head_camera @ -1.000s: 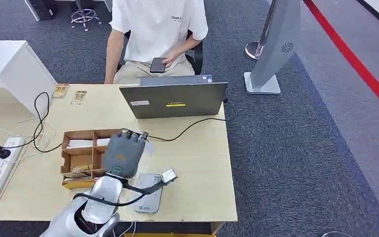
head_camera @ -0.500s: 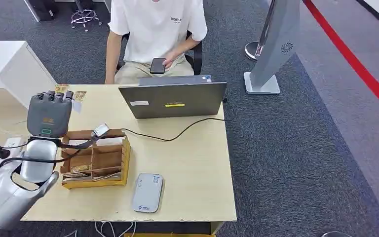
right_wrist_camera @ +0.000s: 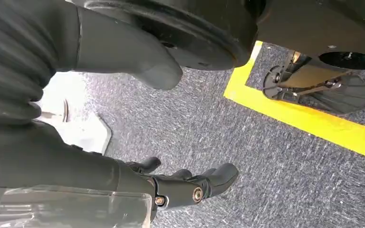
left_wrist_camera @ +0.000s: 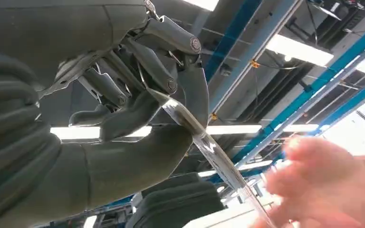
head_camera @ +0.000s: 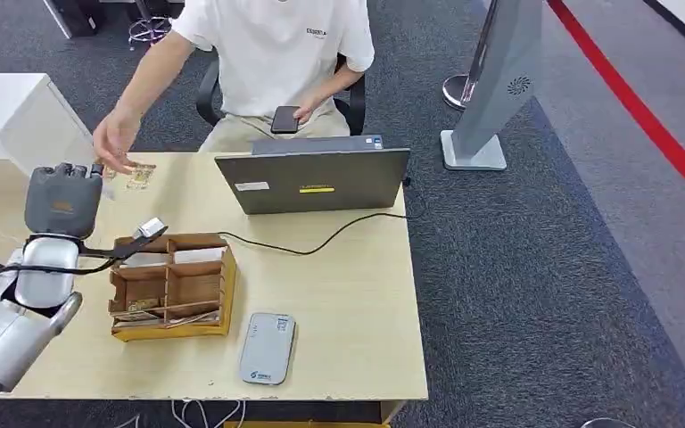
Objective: Pass the card to the sensor for recognition and then transmit it.
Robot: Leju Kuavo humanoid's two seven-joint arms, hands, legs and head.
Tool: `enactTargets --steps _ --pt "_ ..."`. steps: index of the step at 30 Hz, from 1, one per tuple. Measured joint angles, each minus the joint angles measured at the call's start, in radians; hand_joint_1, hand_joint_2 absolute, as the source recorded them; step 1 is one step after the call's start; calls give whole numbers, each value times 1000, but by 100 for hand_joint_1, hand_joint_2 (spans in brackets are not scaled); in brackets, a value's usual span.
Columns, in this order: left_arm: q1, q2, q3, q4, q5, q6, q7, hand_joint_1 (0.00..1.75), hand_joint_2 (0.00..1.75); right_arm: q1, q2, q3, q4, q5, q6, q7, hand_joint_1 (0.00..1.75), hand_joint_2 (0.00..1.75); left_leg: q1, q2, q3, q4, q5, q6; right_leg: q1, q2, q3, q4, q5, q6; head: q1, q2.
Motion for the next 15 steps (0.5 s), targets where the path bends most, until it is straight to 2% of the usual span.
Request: enactTargets --steps 7,8,15 --pt "2 -17 54 44 0 35 -51 175 175 0 0 1 1 2 -1 -1 0 175 0 0 0 0 0 0 0 0 0 0 0 0 0 0" --pt "3 -19 63 47 0 37 -58 0 175 0 0 1 1 2 -1 -1 0 175 0 0 0 0 0 0 0 0 0 0 0 0 0 0" --pt "26 -41 116 61 0 61 -95 0 175 0 0 2 1 3 -1 -2 0 175 0 0 0 0 0 0 0 0 0 0 0 0 0 0"
